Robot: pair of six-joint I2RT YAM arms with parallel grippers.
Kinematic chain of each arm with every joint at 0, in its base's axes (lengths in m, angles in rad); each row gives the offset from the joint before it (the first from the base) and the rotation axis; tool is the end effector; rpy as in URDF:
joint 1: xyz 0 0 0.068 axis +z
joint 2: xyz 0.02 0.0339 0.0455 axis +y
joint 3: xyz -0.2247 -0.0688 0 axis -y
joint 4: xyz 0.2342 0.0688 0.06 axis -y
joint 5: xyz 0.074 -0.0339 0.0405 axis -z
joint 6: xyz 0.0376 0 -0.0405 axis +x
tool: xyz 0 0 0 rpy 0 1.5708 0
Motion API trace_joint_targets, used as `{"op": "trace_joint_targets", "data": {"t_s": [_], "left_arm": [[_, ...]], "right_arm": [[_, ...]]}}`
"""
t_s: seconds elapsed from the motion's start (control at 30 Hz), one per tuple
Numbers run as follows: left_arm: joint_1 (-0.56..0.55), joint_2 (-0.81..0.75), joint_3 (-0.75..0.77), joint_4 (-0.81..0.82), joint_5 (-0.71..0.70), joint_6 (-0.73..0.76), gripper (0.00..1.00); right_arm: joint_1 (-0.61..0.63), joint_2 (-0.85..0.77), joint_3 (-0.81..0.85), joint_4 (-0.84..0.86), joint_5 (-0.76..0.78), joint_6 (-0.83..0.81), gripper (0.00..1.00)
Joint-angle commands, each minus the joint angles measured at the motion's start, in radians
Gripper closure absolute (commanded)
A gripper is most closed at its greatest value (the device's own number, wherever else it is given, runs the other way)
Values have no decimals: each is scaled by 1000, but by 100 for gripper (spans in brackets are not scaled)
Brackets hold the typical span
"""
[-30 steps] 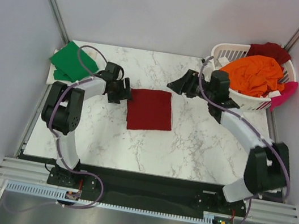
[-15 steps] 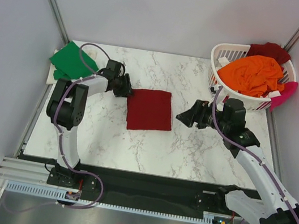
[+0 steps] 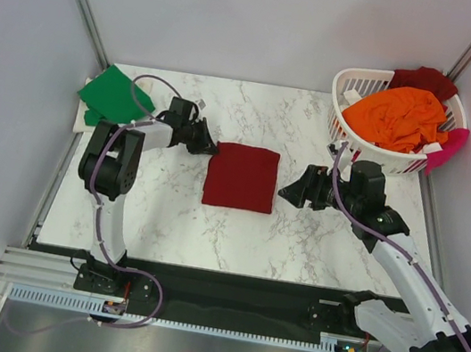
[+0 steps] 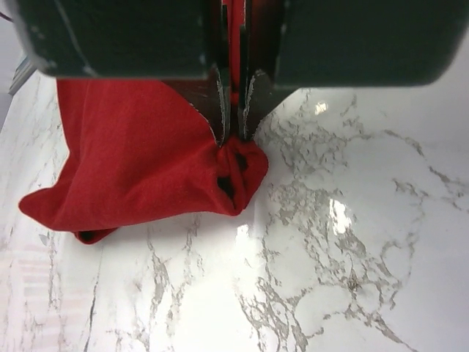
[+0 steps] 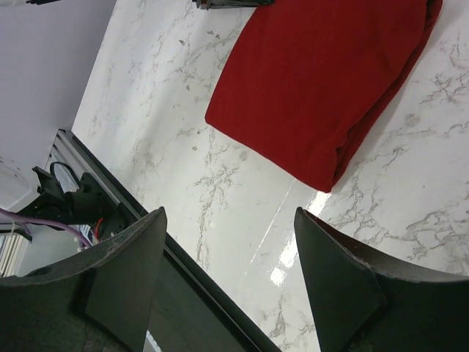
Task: Fold and stack the t-shirts
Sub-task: Neatly place the folded tshirt to the corner
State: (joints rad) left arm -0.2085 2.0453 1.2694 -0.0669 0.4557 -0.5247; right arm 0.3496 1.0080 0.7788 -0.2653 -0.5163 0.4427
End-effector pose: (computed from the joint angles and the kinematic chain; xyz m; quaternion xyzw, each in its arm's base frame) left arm 0.3914 -0.0997 0.1117 -0.0639 0.9116 -0.3214 0.2481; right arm 0.2151 0.0982 0.2581 -0.0921 0.8354 0.3935 0.3726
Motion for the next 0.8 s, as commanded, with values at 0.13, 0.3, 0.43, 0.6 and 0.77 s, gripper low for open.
{"op": "trace_joint_targets", "data": {"t_s": [0.13,0.3,0.43,0.6,0.77], "left_arm": [[58,-181,86,-141,23,8,98],[118,-180,232,-278,3,66,98],[165,-174,329,-347,11,84,98],[242,-137,465,-431,40,104,98],[297,-57,718,-566,54,138,98]], "right_arm": [[-1,-58,-23,8,-11,-13,21],[-1,-78,-32,8,-14,-16,21],[-1,-97,-42,8,-11,-18,21],[-1,-98,-55,8,-7,-22,21],[-1,-97,-61,6,-2,-24,21]]}}
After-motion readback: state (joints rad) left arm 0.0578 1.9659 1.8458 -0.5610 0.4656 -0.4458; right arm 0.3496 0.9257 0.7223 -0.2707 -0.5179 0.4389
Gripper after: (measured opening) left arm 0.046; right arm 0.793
